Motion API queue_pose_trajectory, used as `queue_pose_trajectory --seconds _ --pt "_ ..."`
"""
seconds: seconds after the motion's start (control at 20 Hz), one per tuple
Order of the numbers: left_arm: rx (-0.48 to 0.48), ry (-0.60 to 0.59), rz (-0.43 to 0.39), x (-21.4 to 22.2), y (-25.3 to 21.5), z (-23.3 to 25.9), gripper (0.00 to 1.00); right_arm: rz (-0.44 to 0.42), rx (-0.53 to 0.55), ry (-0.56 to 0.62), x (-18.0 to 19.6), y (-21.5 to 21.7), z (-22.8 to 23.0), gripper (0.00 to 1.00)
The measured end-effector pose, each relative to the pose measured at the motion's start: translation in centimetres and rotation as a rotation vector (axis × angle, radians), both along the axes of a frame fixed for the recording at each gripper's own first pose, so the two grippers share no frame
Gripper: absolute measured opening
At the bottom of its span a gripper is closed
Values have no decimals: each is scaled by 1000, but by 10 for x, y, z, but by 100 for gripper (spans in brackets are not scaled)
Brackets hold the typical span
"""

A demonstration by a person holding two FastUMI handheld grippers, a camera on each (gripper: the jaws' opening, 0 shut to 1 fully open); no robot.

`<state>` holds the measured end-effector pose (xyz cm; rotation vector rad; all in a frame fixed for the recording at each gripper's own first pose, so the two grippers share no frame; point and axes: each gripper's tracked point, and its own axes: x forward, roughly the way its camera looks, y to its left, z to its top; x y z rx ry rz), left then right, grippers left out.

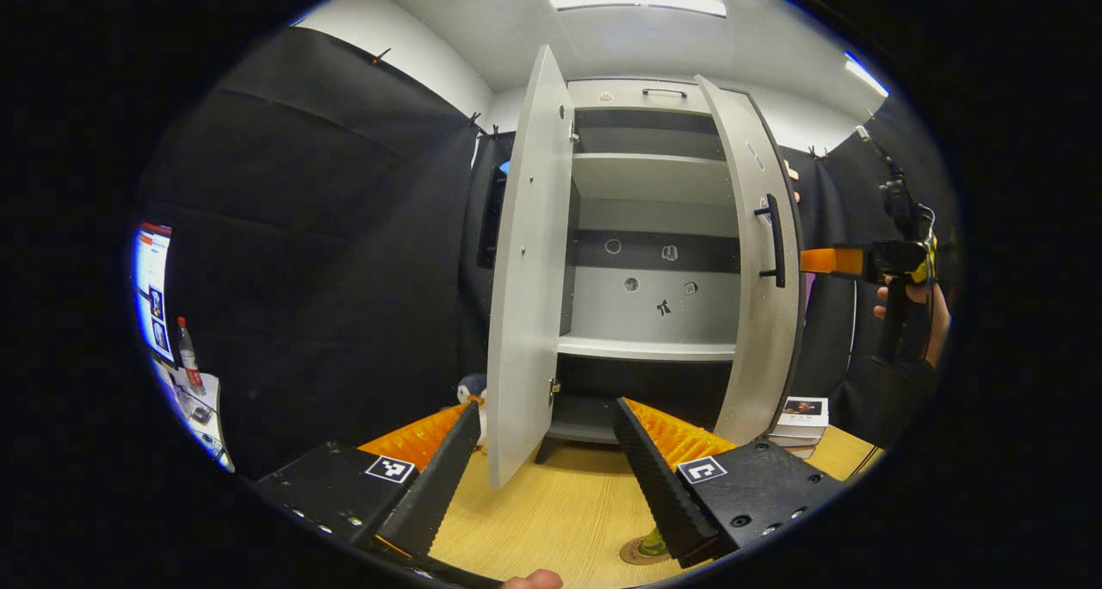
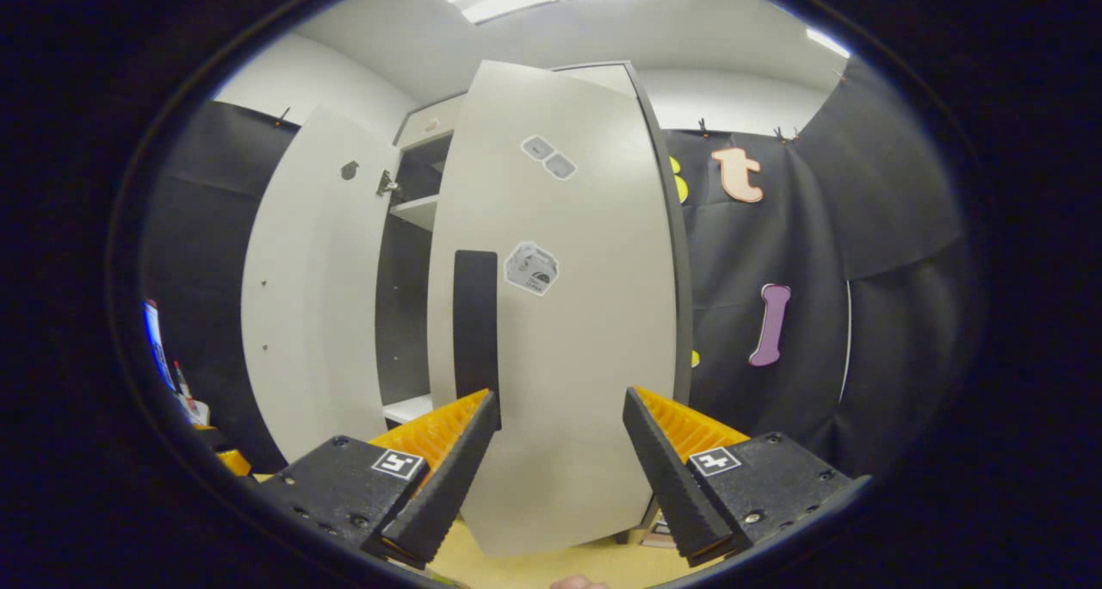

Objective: Grasp the bottle in the cabinet with the left hand and place it on the coaster, then close the right door with the right hand and the left door with the left hand.

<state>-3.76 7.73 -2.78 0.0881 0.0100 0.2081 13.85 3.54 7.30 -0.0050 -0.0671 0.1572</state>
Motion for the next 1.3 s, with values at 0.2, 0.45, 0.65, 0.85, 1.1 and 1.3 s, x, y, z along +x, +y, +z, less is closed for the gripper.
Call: queue_pose_trajectory --seconds 0.2,0.45,0.65,0.85,1.1,1.3 --pt "23 14 -24 8 1 8 95 -37 -18 6 -45 -9 -27 97" --pt "-10 -40 -5 23 22 46 95 -75 6 45 -98 -14 -73 97" --pt "-5 -57 89 31 74 75 95 -62 60 117 -122 -15 -107 94" --pt "37 -31 174 52 134 98 98 -118 113 136 -134 -35 -113 97" --pt "139 -37 201 102 174 128 95 -176 119 126 -142 -61 -106 97" --pt "147 -59 164 134 165 143 95 -215 139 109 -144 -76 -100 97"
